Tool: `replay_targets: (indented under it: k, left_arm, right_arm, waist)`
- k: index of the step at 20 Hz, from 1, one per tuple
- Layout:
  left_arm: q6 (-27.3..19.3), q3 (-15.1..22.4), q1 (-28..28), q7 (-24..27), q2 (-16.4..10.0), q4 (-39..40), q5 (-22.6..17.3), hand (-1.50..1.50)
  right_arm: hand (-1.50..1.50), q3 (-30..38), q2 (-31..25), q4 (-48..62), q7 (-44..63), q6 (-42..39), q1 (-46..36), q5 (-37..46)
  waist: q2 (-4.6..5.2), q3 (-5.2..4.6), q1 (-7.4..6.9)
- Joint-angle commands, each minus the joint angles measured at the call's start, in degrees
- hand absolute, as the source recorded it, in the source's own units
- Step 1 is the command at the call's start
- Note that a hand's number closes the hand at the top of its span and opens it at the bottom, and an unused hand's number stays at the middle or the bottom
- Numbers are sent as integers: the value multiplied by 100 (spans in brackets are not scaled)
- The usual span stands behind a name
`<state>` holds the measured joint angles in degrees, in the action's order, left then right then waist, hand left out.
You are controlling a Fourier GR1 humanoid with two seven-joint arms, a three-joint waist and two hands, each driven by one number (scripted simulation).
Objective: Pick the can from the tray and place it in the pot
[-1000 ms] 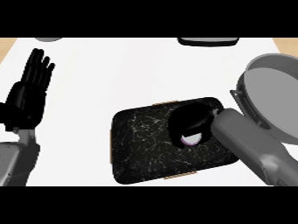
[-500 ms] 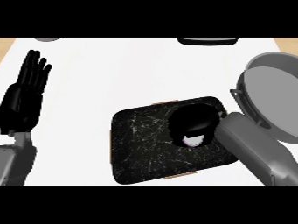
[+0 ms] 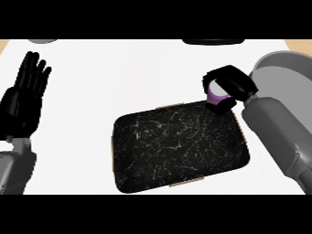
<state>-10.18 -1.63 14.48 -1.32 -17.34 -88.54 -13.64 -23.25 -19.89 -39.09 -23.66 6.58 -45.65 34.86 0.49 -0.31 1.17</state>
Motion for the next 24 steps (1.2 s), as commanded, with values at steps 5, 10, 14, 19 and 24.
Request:
replay_targets:
  k: [5,10,14,19,24]
  left_arm:
    - [46,53,41,-25,-15,-27,14,0]
    - [38,153,143,-32,85,17,33,0]
    - [-2,230,290,-145,122,20,76,0]
    - [125,12,246,-71,-14,138,-39,0]
    - [95,-64,-186,176,51,74,-1,0]
  right_arm:
    - [150,1142,-200,807,3550,1731,-874,187]
    - [150,1146,-391,1256,5605,3013,-1543,1002]
    - [150,842,-501,1796,7370,3526,-2118,1911]
    - [150,306,-93,2463,9539,3364,-2536,2964]
    - [150,285,-19,2373,10228,2574,-2620,3141]
  waist:
    - [-79,-45,-173]
    - [-26,-54,-301]
    - [-36,-34,-336]
    - [-52,-5,-280]
    - [-132,14,-52]
